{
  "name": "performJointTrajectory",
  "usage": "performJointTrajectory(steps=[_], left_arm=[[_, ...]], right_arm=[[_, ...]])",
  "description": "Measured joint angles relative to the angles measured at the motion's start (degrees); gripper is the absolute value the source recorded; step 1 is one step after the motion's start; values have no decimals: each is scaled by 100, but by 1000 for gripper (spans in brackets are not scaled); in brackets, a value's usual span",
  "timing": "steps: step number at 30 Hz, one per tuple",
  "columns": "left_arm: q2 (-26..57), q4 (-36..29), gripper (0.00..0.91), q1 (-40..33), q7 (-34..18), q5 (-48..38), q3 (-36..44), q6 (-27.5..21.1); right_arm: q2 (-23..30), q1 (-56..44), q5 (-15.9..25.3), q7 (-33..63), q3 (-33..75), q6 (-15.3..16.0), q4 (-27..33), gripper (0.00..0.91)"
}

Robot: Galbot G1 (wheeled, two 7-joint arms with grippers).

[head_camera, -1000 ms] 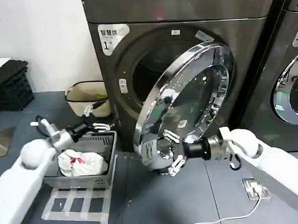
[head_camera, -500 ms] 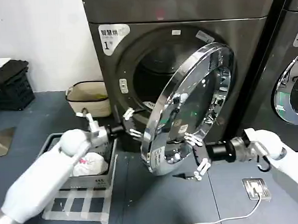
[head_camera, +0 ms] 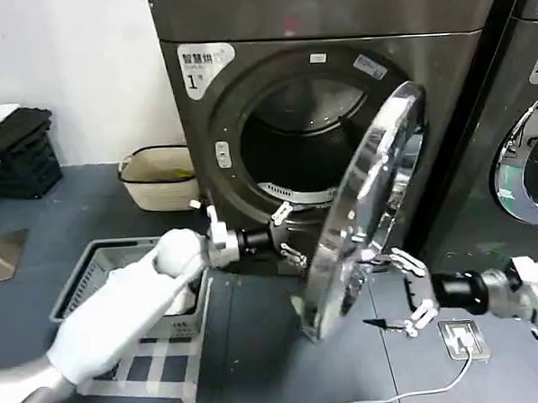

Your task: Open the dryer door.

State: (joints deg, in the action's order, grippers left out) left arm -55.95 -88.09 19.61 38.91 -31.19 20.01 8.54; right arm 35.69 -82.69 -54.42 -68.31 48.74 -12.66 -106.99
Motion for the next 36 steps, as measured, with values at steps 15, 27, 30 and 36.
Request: performJointTrajectory(steps=[15,27,30,36], left_arm=[[-680,409,907,-99,-175,291,369,365],[-1316,924,907,-273,-356,759,693,459],[-1460,1045,907,-343,-435,804,808,520],[-1743,1294,907,-513,-585,876,998,748]], right_arm=[[2512,-2918,653,1511,3947,-1490,380,907],[4040,-3229,2119,4644,5391,-1225,1411,907],[4264,-3172,2477,5353,5667,-944,1654,907],[4625,-3039,3100,6372,6113,-595,2092,907]])
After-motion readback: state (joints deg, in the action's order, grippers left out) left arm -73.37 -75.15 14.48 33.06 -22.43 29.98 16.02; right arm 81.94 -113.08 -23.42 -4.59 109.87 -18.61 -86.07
